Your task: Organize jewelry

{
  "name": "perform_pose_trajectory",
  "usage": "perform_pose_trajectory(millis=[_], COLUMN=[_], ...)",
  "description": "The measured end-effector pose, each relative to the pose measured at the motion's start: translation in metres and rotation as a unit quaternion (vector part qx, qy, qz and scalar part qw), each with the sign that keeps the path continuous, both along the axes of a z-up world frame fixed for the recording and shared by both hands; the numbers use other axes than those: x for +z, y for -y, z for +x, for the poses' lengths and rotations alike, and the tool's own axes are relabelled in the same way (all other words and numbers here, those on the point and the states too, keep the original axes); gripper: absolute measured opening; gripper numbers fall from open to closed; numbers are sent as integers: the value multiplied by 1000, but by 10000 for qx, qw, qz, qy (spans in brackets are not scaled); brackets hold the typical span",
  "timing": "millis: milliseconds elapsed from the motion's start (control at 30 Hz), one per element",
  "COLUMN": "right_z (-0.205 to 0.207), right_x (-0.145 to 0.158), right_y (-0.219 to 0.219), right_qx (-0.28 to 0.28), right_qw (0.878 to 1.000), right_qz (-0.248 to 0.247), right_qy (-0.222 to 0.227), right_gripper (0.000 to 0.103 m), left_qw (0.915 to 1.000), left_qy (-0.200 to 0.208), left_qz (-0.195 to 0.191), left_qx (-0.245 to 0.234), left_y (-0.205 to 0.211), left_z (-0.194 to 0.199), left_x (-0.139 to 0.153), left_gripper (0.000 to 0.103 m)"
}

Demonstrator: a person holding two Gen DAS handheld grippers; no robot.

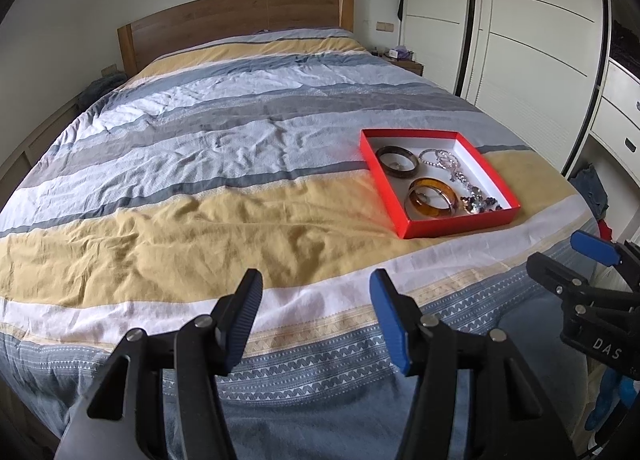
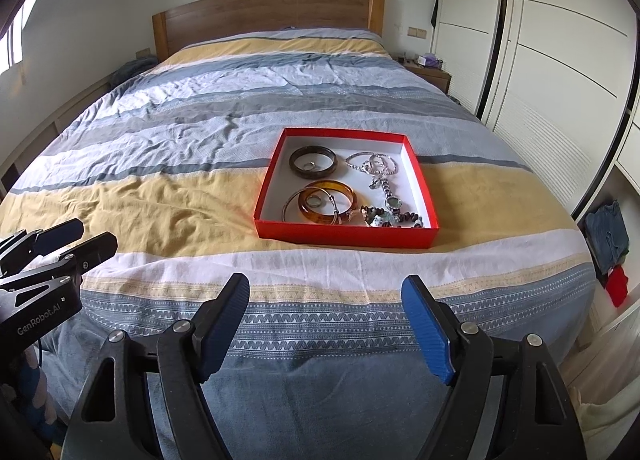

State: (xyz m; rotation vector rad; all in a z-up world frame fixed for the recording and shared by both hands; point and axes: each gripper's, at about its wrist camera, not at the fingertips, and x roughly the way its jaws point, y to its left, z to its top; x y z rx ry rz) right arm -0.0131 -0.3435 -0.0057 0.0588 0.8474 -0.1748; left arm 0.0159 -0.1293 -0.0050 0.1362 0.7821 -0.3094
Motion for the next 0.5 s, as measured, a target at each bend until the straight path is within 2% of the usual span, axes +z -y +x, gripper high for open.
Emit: perform_pose_trajectory(millis=[500], right_z=[8], right_x=[-12], right_y=[-3], right_qx=[33], right_qw=[9999], right_qz=[28], right_qy=[-110], right_gripper=[78], left_qw=[9999], left_qy=[-41], left_qz=[35], left_qx=[94], left_y=[-6], left_z=[9], left_x=[-12], left_gripper=[54])
